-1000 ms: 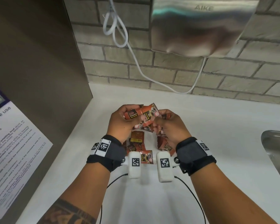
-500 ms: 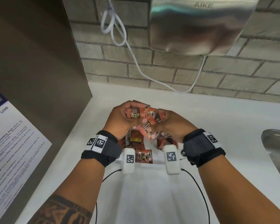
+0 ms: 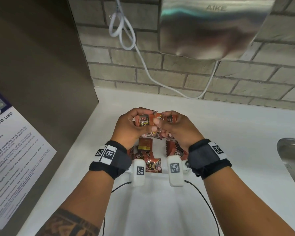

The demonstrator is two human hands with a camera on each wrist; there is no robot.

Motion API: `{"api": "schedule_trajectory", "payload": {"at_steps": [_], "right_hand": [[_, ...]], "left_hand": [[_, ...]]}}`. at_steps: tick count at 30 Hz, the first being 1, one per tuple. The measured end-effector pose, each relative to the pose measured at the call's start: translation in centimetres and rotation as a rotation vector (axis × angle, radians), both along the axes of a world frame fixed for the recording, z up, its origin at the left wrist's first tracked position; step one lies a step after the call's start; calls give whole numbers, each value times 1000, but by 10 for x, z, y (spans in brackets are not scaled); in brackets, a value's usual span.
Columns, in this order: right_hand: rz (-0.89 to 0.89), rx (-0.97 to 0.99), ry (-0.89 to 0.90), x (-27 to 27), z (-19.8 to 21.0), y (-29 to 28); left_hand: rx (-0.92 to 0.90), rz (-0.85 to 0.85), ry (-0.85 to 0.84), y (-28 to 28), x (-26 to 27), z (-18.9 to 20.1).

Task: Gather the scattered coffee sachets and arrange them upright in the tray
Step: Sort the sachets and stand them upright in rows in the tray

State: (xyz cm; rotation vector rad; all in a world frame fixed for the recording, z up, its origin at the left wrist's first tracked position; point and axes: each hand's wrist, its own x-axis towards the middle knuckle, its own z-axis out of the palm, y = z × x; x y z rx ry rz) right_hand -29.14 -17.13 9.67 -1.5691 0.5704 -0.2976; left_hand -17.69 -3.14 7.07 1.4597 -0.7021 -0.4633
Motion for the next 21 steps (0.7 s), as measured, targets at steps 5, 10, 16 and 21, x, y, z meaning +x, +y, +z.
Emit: {"api": "schedule_trajectory", "payload": {"at_steps": [5,10,16,21], "right_hand": [[-21,89,-48,7,-2,7],[-9,106,-80,1,0,5],[-52,363,-158,-6,-5,-9],[-120,-21,-131,-3,0,-9]], "left_hand": [[41,-13,-48,-6,-10,1],[90,-2,-83,-3,-8,5],[80,32,20,6,4,2],[72,-76,-28,10,5,1]]}}
